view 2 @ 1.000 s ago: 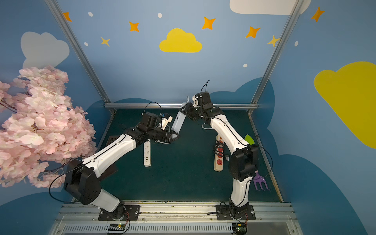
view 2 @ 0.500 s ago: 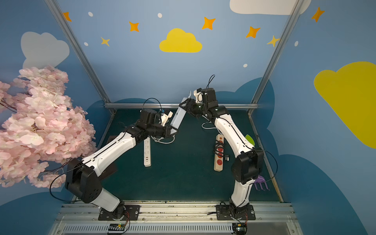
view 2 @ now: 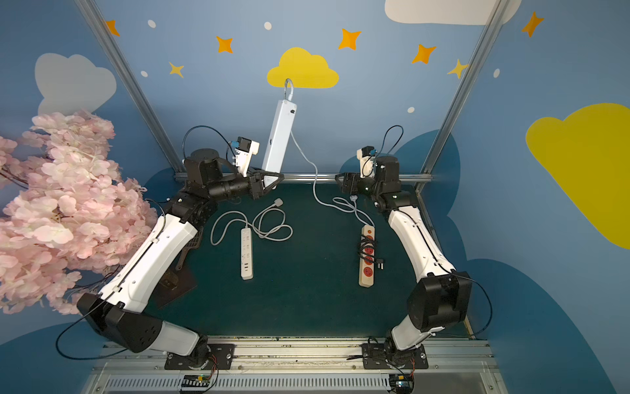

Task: Wrap the cord around the power strip
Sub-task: Adjust the power strip, then wrap the power cord around the power strip.

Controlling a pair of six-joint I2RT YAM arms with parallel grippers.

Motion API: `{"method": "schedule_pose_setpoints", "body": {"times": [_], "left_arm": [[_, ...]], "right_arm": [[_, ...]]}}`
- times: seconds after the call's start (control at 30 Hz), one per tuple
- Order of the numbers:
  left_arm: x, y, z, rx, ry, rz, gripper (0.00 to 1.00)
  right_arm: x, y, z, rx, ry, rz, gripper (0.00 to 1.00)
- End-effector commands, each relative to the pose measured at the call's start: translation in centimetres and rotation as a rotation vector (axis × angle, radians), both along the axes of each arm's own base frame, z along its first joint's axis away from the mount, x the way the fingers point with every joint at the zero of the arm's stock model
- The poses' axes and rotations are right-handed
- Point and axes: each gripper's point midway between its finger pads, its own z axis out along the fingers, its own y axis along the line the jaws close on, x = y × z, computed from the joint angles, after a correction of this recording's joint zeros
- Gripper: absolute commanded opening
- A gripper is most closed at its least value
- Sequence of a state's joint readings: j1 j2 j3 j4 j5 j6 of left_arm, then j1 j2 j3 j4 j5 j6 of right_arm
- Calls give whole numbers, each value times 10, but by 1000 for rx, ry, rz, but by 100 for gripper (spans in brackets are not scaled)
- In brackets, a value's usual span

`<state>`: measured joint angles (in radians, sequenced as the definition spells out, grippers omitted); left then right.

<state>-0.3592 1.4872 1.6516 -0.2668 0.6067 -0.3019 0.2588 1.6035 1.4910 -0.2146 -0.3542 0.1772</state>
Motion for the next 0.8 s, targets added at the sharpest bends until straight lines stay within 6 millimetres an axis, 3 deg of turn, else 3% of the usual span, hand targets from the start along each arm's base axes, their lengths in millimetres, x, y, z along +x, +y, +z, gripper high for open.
{"method": "schedule_pose_setpoints", "body": {"times": [0.0, 0.2, 0.33, 0.47, 0.6, 0.7, 0.77], "left_arm": [[-15, -8, 17, -14, -53, -88, 4], [-26, -11, 20, -11, -53, -131, 5], [-33, -19, 20, -15, -40, -169, 6], [-37, -22, 23, -16, -38, -181, 6], [-39, -22, 25, -21, -37, -174, 6], [-38, -20, 25, -29, -31, -162, 6], [-34, -17, 24, -36, -20, -145, 4]], "right_arm": [[12, 15, 4, -113, -242, 59, 81], [19, 39, -17, -26, -348, 114, 80], [39, 42, -28, 0, -371, 56, 80], [58, 65, -25, 48, -393, 106, 79], [90, 78, -38, 58, -370, 84, 76], [111, 83, -51, 69, -351, 50, 64], [116, 93, -58, 73, -335, 65, 41]]}}
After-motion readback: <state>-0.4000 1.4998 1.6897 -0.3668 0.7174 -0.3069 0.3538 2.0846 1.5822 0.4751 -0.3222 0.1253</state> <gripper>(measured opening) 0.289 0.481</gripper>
